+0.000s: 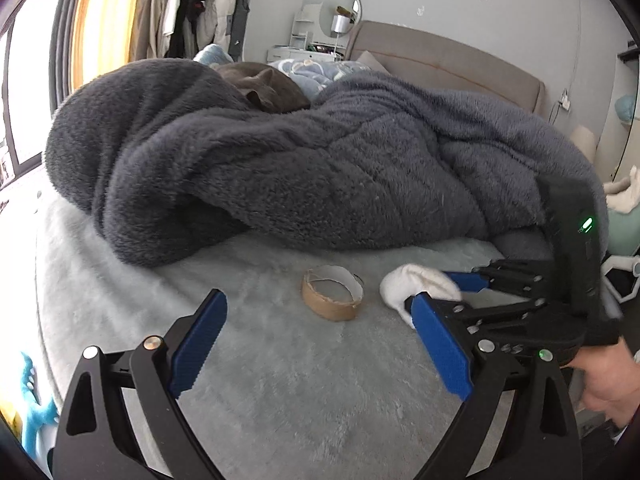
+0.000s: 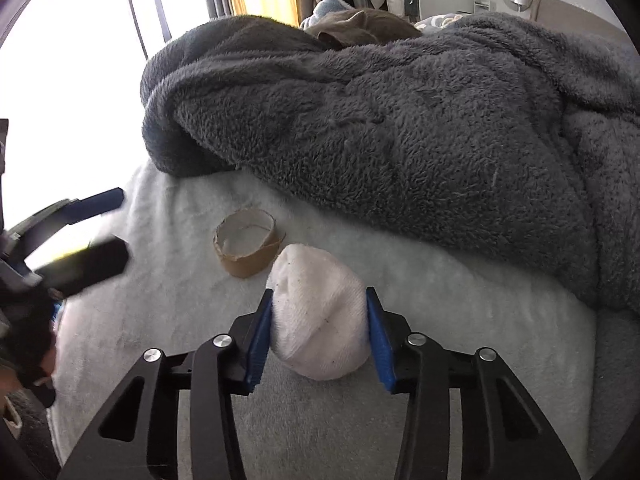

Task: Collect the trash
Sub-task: 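Grasp the white tissue wad with right gripper while left grasps the brown tape roll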

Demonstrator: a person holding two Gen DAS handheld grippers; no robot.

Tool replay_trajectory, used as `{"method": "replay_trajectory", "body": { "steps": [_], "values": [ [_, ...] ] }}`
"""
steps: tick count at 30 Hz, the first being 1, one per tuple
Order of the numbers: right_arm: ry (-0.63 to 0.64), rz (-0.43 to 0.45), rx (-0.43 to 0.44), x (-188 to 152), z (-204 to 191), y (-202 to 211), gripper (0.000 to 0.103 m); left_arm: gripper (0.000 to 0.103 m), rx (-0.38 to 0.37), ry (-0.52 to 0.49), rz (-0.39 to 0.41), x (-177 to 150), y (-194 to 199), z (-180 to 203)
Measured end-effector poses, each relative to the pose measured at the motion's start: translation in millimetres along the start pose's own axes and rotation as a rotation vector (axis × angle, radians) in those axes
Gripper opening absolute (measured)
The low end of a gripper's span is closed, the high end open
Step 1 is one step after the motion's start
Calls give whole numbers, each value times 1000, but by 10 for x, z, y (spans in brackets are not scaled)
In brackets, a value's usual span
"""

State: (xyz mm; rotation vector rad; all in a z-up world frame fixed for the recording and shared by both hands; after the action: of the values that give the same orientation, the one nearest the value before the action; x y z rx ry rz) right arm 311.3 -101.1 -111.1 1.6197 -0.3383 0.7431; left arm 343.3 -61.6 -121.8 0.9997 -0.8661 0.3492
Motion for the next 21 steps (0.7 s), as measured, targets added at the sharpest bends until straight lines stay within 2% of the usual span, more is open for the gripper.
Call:
{"method": "replay_trajectory", "body": {
  "steps": [10, 14, 21],
  "values": [
    [-129, 92, 60, 142, 316, 354, 44, 84, 38, 15, -76, -60, -383, -2],
    [-138, 95, 63, 99, 414, 421, 44, 76, 42, 14, -117, -107, -519, -18],
    [-146, 87, 63, 34, 558, 451, 44, 63, 30, 18, -137, -78, -681, 8]
  ]
}}
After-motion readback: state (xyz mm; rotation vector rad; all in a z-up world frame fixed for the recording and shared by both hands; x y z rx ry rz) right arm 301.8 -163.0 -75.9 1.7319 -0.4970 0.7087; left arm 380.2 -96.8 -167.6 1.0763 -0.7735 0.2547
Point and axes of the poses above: each gripper's, at about its wrist camera, not at the fingertips, and y roughly against the way its jaws point, z to its right, x to its top, the point moved 8 cm from there along -y, roughly the way its jaws point, and after that the axes turned 10 degrees about -x, right-handed, at the moved point
